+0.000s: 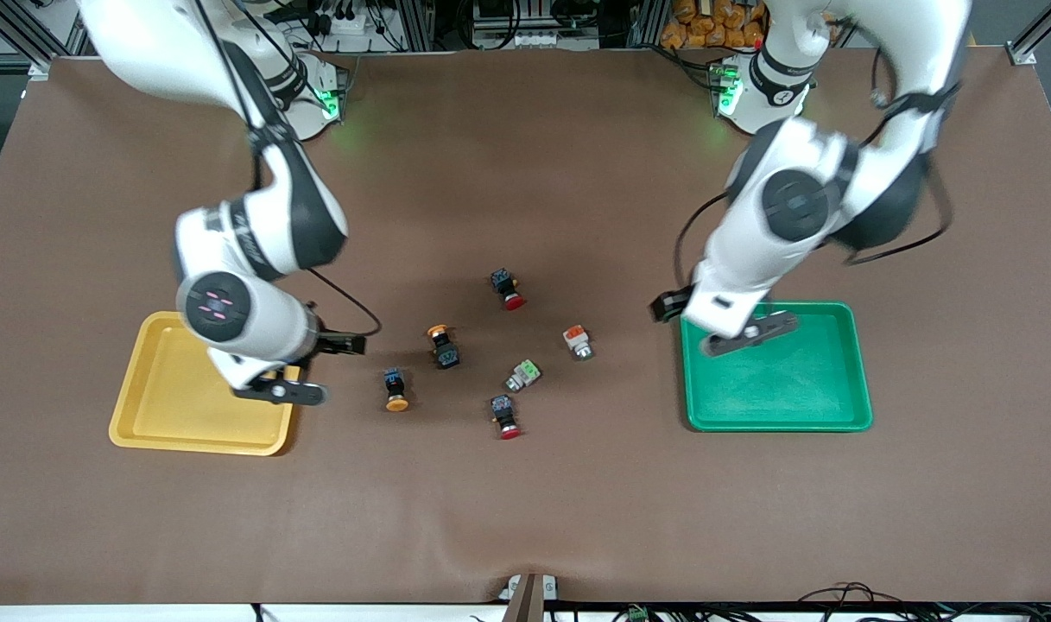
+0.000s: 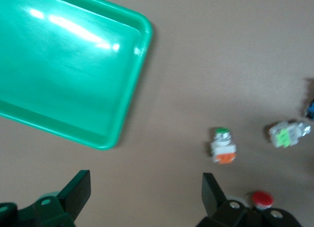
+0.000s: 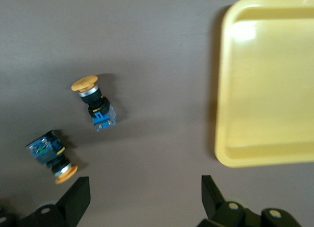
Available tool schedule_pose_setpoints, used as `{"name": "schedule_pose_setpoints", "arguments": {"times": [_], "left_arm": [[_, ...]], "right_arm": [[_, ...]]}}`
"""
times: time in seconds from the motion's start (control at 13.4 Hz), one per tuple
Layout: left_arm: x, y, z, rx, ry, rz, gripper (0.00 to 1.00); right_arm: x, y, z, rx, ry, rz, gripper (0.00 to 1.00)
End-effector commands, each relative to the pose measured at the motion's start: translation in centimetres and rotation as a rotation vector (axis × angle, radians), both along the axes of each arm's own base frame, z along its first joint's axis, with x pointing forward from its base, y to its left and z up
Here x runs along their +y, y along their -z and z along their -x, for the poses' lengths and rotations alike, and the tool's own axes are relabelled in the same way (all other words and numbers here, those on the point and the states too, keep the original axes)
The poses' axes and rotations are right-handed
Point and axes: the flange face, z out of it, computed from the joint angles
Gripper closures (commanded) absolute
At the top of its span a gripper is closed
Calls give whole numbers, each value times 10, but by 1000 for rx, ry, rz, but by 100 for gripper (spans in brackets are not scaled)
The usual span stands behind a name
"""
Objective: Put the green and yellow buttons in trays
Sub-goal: 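Grasp the yellow button with the right gripper while the left gripper grasps the green button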
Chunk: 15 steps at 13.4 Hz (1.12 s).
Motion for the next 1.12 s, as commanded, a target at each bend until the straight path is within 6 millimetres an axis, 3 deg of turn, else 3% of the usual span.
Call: {"name": "schedule_pose_setpoints", "arguments": {"times": [0.0, 0.15, 0.45, 0.6, 0.97, 1.04], "left_arm": [[-43, 42, 4, -44, -88, -16, 0], [-59, 75, 6, -87, -159, -54, 0], [-101, 127, 20, -95, -302, -2, 0], [-114, 143, 26, -83, -297, -10, 0], [-125, 173, 32, -59, -275, -17, 1], [-127, 175, 30, -70, -275, 2, 12]], "right_arm": [[6, 38, -15, -38, -113, -19, 0], [16, 45, -26, -152, -166, -63, 0], [42, 57, -23, -225, -222, -92, 0], [65, 77, -4, -254, -272, -95, 0], [64, 98, 9, -274, -285, -97, 0], [60, 99, 7, -275, -280, -93, 0]]}}
